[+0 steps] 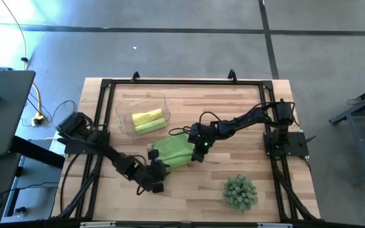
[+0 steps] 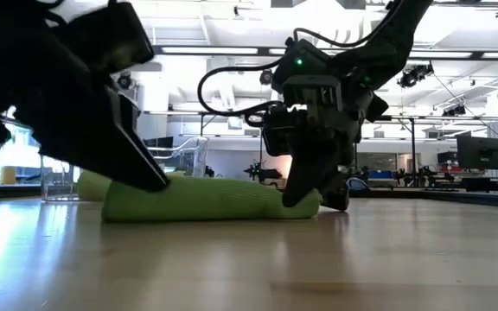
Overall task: Roll microfiber towels into tight, uniform cylinder then place into a basket
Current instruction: Roll the green towel
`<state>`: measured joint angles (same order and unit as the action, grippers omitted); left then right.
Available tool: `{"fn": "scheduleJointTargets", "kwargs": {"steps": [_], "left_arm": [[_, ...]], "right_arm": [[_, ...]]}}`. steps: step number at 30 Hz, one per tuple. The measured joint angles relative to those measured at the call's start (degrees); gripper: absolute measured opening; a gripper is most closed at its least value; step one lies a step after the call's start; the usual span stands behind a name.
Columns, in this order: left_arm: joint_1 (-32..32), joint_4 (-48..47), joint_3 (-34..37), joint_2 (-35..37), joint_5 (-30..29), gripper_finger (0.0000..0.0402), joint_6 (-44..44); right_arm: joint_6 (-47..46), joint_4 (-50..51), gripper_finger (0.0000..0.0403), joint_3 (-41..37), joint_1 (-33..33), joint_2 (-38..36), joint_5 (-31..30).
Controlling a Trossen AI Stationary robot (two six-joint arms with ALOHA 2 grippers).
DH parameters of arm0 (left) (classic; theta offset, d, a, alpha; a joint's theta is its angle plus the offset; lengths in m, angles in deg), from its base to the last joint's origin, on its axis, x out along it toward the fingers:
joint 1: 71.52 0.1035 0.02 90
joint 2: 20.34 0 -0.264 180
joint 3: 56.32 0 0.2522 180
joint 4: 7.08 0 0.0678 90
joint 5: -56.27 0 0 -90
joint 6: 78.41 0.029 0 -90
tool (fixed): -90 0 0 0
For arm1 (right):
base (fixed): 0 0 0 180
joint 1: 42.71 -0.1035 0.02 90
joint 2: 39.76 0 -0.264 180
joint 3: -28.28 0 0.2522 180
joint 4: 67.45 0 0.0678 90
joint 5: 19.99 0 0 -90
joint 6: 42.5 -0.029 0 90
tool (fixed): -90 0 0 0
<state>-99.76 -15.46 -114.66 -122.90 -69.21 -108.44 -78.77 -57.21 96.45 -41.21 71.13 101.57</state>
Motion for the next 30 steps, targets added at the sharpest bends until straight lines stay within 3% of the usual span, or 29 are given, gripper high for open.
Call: {"fn": "scheduleJointTargets", "kwargs": {"steps": [7, 13, 22, 25, 30], "left_arm": [[1.0, -11.9, -6.0, -5.0, 0.6, 0.0126, -0.5], [1.3, -16.5, -6.7, -5.9, 4.2, 0.0126, -14.7], [0.8, -17.0, -6.4, -5.7, 5.9, 0.0126, -24.9], [0.8, -17.0, -6.4, -5.7, 5.9, 0.0126, -27.4], [0.8, -16.6, -6.3, -5.6, 5.9, 0.0126, -28.3]], "right_arm": [[-1.9, -1.0, 0.0017, 0.0, 0.0, 0.1, -1.3], [3.5, -2.9, 0.0062, -0.2, 0.2, -0.7, -1.5], [17.5, 3.1, 0.0122, -0.2, 0.7, -13.0, -2.6], [31.1, 9.0, 0.0123, -0.1, -3.6, -18.4, -10.2], [50.7, 6.8, 0.0124, -3.2, -15.4, -20.4, -33.4]]}}
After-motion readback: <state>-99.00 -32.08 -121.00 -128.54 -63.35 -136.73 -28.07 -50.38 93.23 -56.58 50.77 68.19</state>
